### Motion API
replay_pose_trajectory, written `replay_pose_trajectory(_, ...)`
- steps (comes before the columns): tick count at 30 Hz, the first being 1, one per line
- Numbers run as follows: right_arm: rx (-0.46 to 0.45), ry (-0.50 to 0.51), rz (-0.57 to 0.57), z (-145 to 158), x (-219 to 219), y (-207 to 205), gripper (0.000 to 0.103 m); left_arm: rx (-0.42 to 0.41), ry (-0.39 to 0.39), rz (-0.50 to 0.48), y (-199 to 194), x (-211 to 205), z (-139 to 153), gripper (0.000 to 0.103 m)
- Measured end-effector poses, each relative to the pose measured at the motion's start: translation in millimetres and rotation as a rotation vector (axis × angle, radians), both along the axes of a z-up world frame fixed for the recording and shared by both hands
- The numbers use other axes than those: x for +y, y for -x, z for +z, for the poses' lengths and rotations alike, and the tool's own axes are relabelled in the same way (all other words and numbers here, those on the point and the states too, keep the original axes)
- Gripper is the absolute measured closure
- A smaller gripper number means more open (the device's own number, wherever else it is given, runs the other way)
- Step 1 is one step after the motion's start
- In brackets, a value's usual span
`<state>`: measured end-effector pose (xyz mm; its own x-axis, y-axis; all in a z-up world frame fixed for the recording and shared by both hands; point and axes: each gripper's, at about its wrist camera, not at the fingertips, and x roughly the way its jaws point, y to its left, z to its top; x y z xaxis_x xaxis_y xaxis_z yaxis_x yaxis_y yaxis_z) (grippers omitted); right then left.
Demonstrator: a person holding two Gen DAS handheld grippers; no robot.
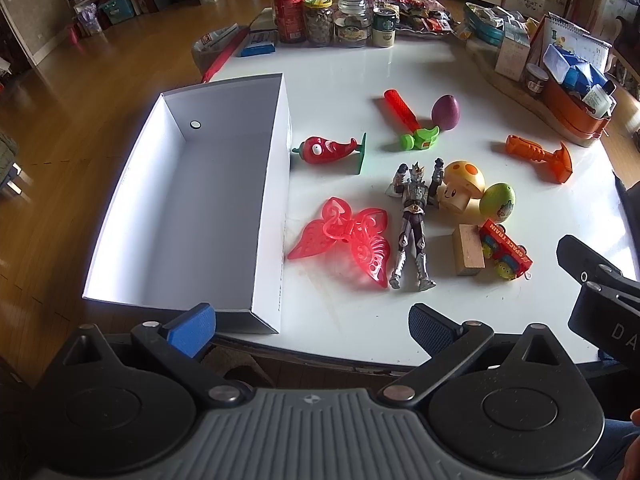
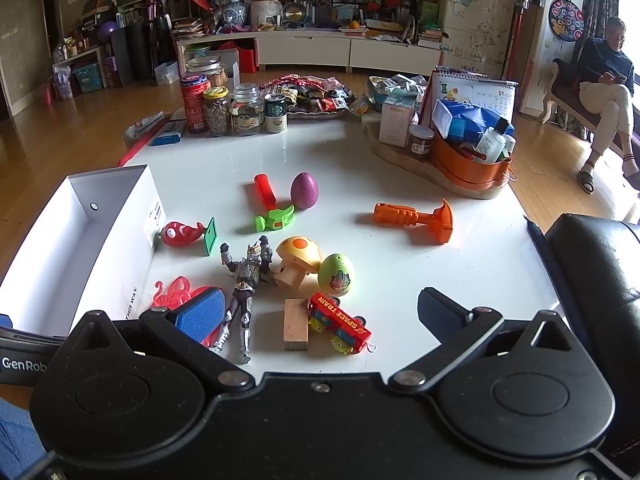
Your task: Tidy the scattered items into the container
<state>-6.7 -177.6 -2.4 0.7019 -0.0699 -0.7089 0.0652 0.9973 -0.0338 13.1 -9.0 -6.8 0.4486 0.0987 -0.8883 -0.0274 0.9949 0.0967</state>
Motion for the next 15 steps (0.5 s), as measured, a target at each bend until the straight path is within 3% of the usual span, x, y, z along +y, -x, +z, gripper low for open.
replay_pose_trajectory(15, 0.001, 0.000, 0.002, -0.2, 0.3, 0.1, 0.003, 0.004, 0.011, 0.007, -0.9, 2.3, 0.1, 0.001)
